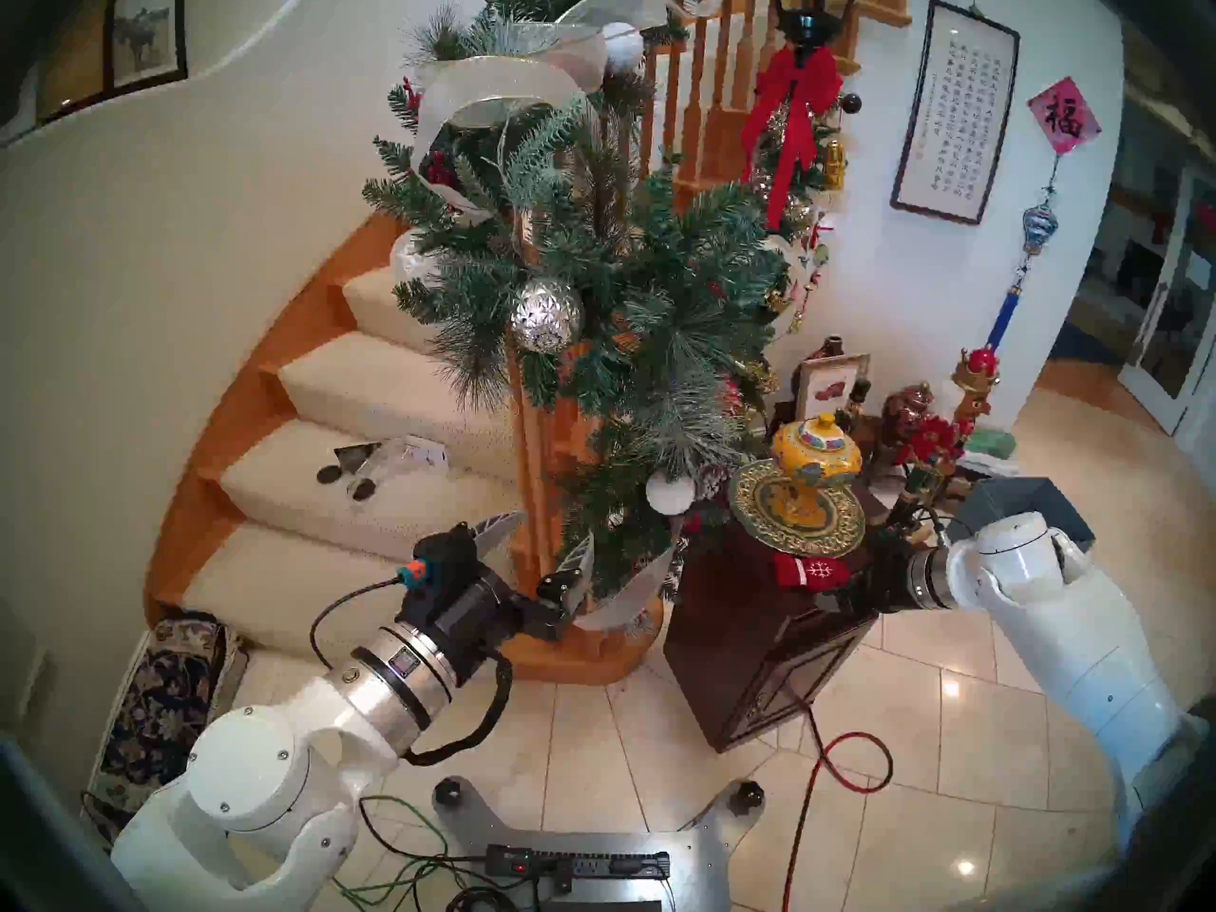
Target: Hang the ornament onto the Christmas-tree-style decoration
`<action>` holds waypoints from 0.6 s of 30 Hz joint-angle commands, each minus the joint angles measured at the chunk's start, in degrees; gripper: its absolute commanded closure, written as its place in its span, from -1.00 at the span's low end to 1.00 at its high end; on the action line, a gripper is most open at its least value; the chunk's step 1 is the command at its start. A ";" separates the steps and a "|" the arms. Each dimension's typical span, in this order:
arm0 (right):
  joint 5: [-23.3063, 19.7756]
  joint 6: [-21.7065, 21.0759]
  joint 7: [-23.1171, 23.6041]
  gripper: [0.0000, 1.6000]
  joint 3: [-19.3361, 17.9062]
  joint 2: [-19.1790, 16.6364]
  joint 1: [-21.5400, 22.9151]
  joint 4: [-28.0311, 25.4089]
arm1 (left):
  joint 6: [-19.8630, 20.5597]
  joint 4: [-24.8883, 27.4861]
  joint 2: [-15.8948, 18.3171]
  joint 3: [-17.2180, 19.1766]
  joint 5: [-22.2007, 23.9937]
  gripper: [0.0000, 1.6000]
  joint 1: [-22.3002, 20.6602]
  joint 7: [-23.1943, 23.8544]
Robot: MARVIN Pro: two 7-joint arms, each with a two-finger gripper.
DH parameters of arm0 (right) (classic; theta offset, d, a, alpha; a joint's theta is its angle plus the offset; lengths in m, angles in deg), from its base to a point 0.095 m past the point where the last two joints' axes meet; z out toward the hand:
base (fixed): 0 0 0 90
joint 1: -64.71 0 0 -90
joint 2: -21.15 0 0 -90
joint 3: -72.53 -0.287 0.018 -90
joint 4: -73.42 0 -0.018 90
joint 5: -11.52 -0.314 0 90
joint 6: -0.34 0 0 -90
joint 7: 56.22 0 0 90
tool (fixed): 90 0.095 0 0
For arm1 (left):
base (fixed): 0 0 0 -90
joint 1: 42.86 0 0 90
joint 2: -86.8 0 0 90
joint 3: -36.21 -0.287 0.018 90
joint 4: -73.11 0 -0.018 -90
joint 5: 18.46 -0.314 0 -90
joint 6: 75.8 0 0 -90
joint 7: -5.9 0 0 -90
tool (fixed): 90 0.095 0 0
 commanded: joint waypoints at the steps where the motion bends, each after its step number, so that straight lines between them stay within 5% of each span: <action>1: 0.37 0.36 0.44 -1.00 0.58 0.36 2.42 0.78 | -0.16 0.51 -0.11 0.04 -0.06 -1.00 -0.01 -0.10; 18: 2.63 0.72 0.80 -1.00 2.80 1.26 5.18 4.36 | -0.16 0.50 -0.11 0.05 -0.06 -1.00 -0.01 -0.10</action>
